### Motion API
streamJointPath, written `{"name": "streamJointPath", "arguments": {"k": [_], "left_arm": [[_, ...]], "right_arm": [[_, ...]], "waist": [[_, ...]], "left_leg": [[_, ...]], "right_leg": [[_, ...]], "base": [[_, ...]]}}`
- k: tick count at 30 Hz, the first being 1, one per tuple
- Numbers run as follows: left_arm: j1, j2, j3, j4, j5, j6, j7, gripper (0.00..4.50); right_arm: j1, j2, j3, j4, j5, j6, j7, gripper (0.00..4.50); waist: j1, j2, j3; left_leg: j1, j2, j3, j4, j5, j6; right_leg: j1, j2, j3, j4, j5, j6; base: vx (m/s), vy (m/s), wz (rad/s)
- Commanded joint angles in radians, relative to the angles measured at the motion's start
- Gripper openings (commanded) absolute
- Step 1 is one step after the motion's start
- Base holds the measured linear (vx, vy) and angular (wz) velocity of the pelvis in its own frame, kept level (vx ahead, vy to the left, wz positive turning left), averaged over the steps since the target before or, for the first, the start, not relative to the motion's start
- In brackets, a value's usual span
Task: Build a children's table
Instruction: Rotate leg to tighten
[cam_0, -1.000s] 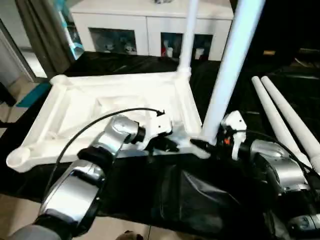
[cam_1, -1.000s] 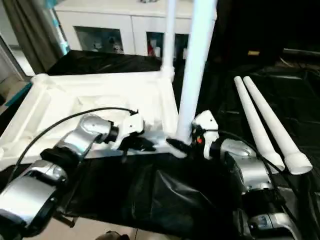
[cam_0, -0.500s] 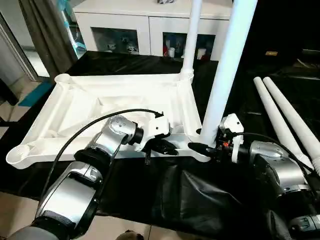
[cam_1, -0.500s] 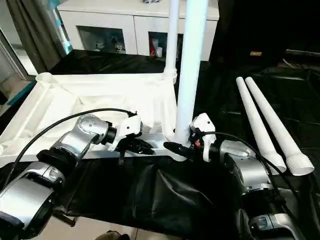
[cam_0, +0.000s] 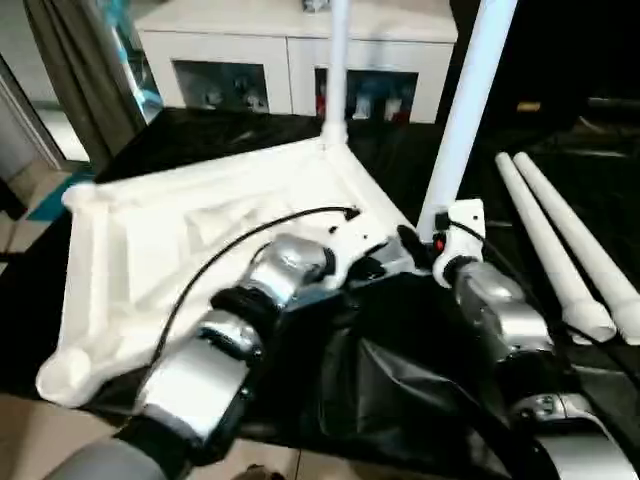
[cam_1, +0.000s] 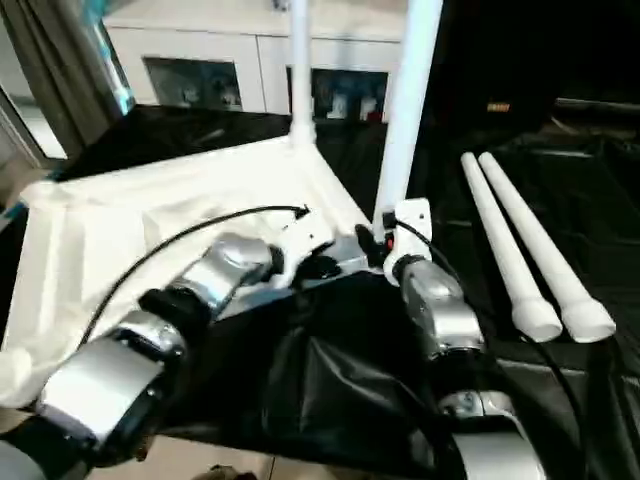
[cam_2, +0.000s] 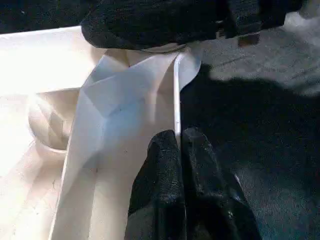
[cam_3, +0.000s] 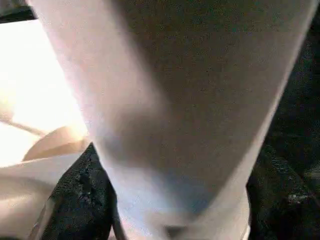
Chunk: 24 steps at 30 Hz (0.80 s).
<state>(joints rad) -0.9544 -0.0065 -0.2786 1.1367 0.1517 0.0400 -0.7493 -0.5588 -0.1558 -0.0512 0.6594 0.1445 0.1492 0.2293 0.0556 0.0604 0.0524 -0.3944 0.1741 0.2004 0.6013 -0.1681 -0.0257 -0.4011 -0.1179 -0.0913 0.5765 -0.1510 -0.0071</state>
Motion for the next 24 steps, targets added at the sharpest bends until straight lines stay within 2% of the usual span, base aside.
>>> {"name": "streamJointPath", "arguments": {"k": [1,2,4,6,7,8,11,15,17,18,19,22,24], "left_arm": [[-0.036,-0.006,0.014,0.009,0.013,-0.020,0.044,0.00],[-0.035,-0.005,0.012,0.009,0.013,-0.025,0.040,0.00],[-0.029,0.005,0.008,0.003,0.012,-0.037,0.023,0.00],[-0.020,0.021,0.005,-0.002,0.012,-0.056,-0.007,0.00],[-0.013,0.033,0.001,-0.009,0.012,-0.078,-0.034,0.00],[-0.001,0.048,-0.003,-0.020,0.008,-0.099,-0.076,0.00],[0.032,0.088,-0.021,-0.049,0.005,-0.146,-0.182,0.00],[0.057,0.130,-0.035,-0.070,0.003,-0.175,-0.267,0.00],[0.069,0.154,-0.042,-0.080,0.001,-0.200,-0.311,0.00],[0.076,0.166,-0.041,-0.088,-0.005,-0.211,-0.343,0.00],[0.084,0.179,-0.038,-0.099,-0.016,-0.222,-0.379,0.00],[0.104,0.204,-0.031,-0.137,-0.043,-0.227,-0.468,0.00],[0.118,0.223,-0.031,-0.166,-0.056,-0.226,-0.526,0.00]], "right_arm": [[0.027,0.030,0.048,0.048,-0.031,-0.002,0.046,2.76],[0.026,0.031,0.047,0.044,-0.028,-0.010,0.052,3.32],[0.030,0.024,0.043,0.028,-0.014,-0.014,0.083,3.45],[0.032,0.007,0.048,0.012,-0.007,-0.027,0.123,3.52],[0.036,-0.008,0.053,-0.004,-0.004,-0.030,0.154,3.80],[0.043,-0.029,0.058,-0.026,0.006,-0.032,0.203,3.89],[0.068,-0.091,0.072,-0.084,0.030,-0.026,0.330,3.89],[0.103,-0.165,0.098,-0.146,0.040,-0.018,0.463,3.89],[0.122,-0.201,0.106,-0.179,0.049,-0.007,0.528,3.89],[0.135,-0.223,0.109,-0.202,0.057,0.004,0.566,3.89],[0.147,-0.244,0.113,-0.223,0.065,0.013,0.603,3.89],[0.168,-0.280,0.120,-0.258,0.081,0.026,0.670,3.89],[0.175,-0.298,0.132,-0.266,0.078,0.025,0.710,3.89]], "waist": [[-0.007,-0.014,-0.073],[-0.007,-0.013,-0.073],[-0.006,-0.015,-0.073],[-0.009,-0.018,-0.073],[-0.009,-0.016,-0.072],[-0.012,-0.019,-0.073],[-0.014,-0.021,-0.076],[-0.005,-0.018,-0.080],[0.000,-0.018,-0.080],[0.003,-0.019,-0.079],[0.007,-0.025,-0.079],[0.013,-0.022,-0.077],[0.014,-0.022,-0.074]], "left_leg": [[0.026,0.046,-0.028,-0.082,-0.336,0.042],[0.026,0.046,-0.028,-0.082,-0.333,0.047],[0.026,0.048,-0.028,-0.082,-0.330,0.052],[0.020,0.048,-0.029,-0.083,-0.326,0.058],[0.022,0.048,-0.030,-0.083,-0.326,0.061],[0.019,0.047,-0.029,-0.081,-0.322,0.068],[0.014,0.050,-0.029,-0.078,-0.283,0.096],[0.020,0.056,-0.024,-0.074,-0.244,0.120],[0.017,0.057,-0.023,-0.071,-0.212,0.133],[0.017,0.058,-0.022,-0.071,-0.212,0.137],[0.016,0.058,-0.021,-0.070,-0.206,0.143],[0.017,0.060,-0.020,-0.071,-0.219,0.139],[0.017,0.061,-0.021,-0.075,-0.251,0.118]], "right_leg": [[0.042,-0.046,0.036,-0.078,-0.300,-0.197],[0.042,-0.046,0.035,-0.077,-0.303,-0.196],[0.043,-0.045,0.035,-0.076,-0.303,-0.196],[0.047,-0.046,0.035,-0.075,-0.298,-0.194],[0.045,-0.045,0.034,-0.076,-0.299,-0.196],[0.049,-0.046,0.035,-0.074,-0.291,-0.199],[0.052,-0.047,0.035,-0.066,-0.237,-0.216],[0.050,-0.044,0.035,-0.057,-0.172,-0.248],[0.050,-0.044,0.035,-0.050,-0.131,-0.262],[0.051,-0.044,0.035,-0.050,-0.129,-0.262],[0.052,-0.045,0.036,-0.048,-0.128,-0.265],[0.048,-0.047,0.037,-0.049,-0.157,-0.265],[0.047,-0.048,0.037,-0.054,-0.212,-0.257]], "base": [[0.000,0.000,0.00],[0.000,0.000,0.00],[0.000,0.000,0.00],[0.000,0.000,0.00],[0.000,0.000,0.00],[0.000,0.000,0.00],[0.000,0.000,0.00],[0.000,0.000,0.00],[0.000,0.000,0.00],[0.000,0.000,0.00],[0.000,0.000,0.00],[0.000,0.000,0.00],[0.000,0.000,0.00]]}}
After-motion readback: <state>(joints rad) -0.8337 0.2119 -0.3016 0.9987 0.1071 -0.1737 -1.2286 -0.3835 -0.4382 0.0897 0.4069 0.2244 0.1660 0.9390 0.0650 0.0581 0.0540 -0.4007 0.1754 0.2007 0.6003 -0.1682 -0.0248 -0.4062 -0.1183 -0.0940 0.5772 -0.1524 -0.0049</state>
